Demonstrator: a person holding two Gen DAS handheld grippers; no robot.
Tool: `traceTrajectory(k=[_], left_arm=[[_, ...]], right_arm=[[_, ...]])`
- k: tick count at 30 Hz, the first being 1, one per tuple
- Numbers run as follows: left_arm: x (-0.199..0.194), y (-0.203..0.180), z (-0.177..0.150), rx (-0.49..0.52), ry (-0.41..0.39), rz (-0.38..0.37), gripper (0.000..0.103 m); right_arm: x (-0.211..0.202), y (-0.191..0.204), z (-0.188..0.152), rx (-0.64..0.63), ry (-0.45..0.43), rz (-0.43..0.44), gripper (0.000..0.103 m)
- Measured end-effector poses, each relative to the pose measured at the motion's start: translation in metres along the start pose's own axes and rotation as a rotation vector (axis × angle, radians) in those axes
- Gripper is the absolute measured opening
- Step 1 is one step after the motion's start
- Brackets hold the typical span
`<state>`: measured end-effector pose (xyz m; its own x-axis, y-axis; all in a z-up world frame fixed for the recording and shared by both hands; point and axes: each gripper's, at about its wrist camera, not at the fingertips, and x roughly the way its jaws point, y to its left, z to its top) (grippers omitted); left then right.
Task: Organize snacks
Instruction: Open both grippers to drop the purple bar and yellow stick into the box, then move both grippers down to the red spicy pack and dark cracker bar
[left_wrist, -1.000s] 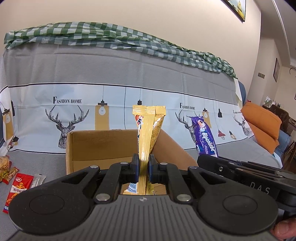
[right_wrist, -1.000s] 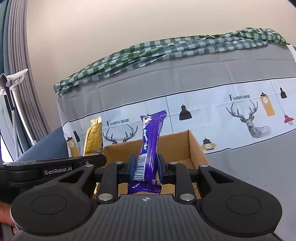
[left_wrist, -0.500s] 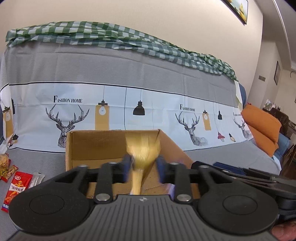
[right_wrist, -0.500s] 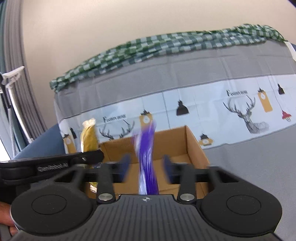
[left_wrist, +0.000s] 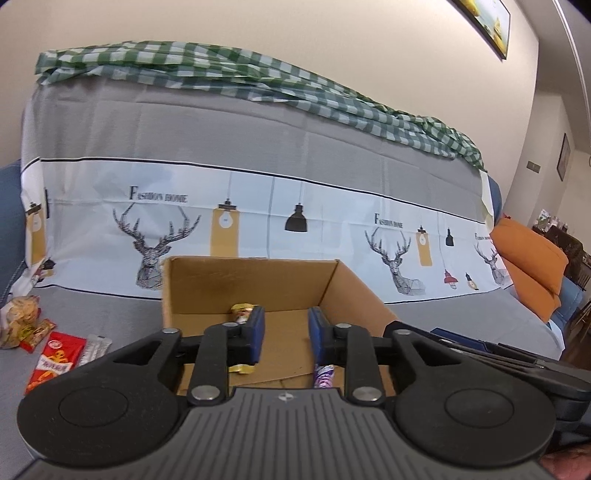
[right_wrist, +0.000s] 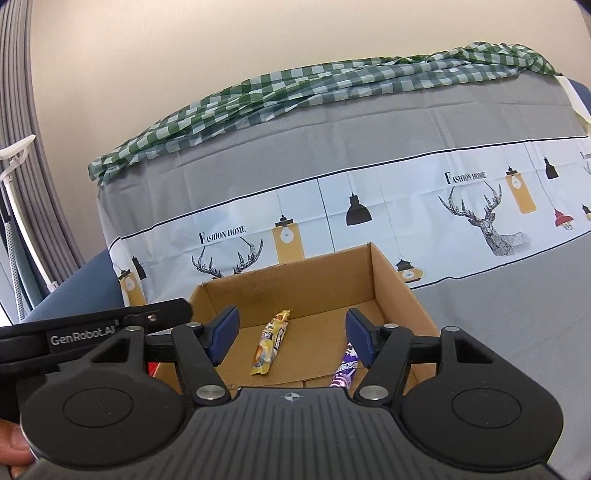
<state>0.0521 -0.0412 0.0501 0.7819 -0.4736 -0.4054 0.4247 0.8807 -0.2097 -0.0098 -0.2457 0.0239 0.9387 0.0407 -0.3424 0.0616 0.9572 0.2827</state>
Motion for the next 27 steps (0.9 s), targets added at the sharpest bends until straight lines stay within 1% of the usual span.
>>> traceTrajectory(k=[3, 5, 6, 7, 9, 11, 13, 15, 17, 19, 21, 24, 27], left_arm=[[-0.012, 0.015, 0.001, -0.019, -0.008, 0.015, 0.023], [-0.022, 0.027, 0.001, -0.029, -0.018, 0.03, 0.02], [-0.027, 0.033, 0.002, -0.035, -0.021, 0.037, 0.02], [-0.033, 0.041, 0.002, -0.042, -0.023, 0.044, 0.019], [-0.043, 0.054, 0.003, -0.051, -0.026, 0.056, 0.019], [-0.054, 0.069, 0.003, -0.065, -0.018, 0.056, 0.019], [-0.064, 0.083, 0.001, -0.055, 0.002, 0.055, 0.019], [-0.073, 0.097, -0.002, -0.039, 0.016, 0.076, 0.019], [-0.079, 0.113, -0.006, -0.044, 0.037, 0.1, 0.019], [-0.083, 0.132, -0.01, -0.067, 0.056, 0.125, 0.019], [-0.083, 0.149, -0.016, -0.082, 0.072, 0.153, 0.019], [-0.075, 0.176, -0.034, -0.123, 0.099, 0.206, 0.019], [-0.063, 0.201, -0.045, -0.214, 0.134, 0.257, 0.019]], right_arm=[[0.002, 0.012, -0.004, 0.008, 0.002, -0.01, 0.064], [0.003, 0.021, -0.008, 0.006, 0.003, -0.004, 0.053], [0.003, 0.027, -0.009, 0.002, 0.005, 0.005, 0.043], [0.003, 0.033, -0.011, -0.005, 0.006, 0.015, 0.037], [0.003, 0.048, -0.015, -0.021, 0.006, 0.037, 0.031], [0.002, 0.063, -0.019, -0.037, 0.008, 0.063, 0.031], [0.002, 0.079, -0.024, -0.062, 0.011, 0.089, 0.032], [0.003, 0.095, -0.028, -0.087, 0.025, 0.125, 0.032], [0.005, 0.11, -0.033, -0.106, 0.043, 0.16, 0.033], [0.007, 0.123, -0.037, -0.119, 0.067, 0.188, 0.035], [0.009, 0.136, -0.041, -0.127, 0.09, 0.215, 0.036], [0.014, 0.154, -0.05, -0.147, 0.115, 0.245, 0.036], [0.018, 0.168, -0.062, -0.184, 0.142, 0.275, 0.037]])
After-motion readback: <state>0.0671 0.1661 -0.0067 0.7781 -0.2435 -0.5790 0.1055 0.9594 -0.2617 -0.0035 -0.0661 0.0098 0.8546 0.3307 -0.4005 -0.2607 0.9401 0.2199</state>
